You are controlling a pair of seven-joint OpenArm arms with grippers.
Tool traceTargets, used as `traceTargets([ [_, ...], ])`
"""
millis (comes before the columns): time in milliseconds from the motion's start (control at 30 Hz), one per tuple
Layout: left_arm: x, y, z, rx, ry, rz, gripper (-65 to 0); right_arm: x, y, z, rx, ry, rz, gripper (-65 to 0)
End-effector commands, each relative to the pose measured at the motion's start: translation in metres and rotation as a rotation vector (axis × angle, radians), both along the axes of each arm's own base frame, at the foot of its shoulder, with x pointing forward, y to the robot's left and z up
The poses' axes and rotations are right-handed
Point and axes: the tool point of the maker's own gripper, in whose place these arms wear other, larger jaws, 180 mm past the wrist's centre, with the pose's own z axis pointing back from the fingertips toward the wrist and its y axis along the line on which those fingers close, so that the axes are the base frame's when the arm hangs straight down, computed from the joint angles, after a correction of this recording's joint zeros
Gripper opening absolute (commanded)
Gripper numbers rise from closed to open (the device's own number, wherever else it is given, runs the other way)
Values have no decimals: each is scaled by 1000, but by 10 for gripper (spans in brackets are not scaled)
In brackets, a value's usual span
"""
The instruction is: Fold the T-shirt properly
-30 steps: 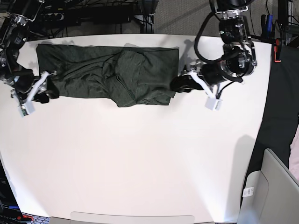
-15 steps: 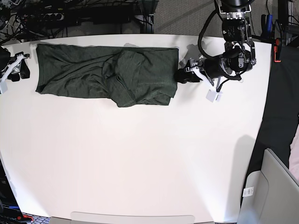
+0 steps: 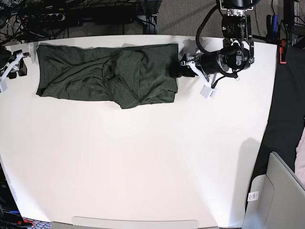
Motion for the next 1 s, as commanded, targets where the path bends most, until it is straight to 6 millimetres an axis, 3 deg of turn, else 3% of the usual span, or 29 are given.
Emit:
traceTargets([
  [0,6,-2,9,-16,-30,-4,-415,6,-4,12,-22,-33,16,-401],
  [200,8,-8,11,-31,-42,-1,-438,6,-4,11,-22,-31,15,-401],
  [400,15,-7,-2,-45,8,7,-646,1,-13,6,-77,2,-11,-401],
  [567,19,0,-8,-41,27,21,-648,1,-21,6,-118,17,-25,-401],
  [767,21,24,-9,1,23,50,-649,2,-24,2,-151,27,-54,-389],
  [967,26,41,-8,9,17,99,-649,7,-21,-8,-122,27,-88,-237],
])
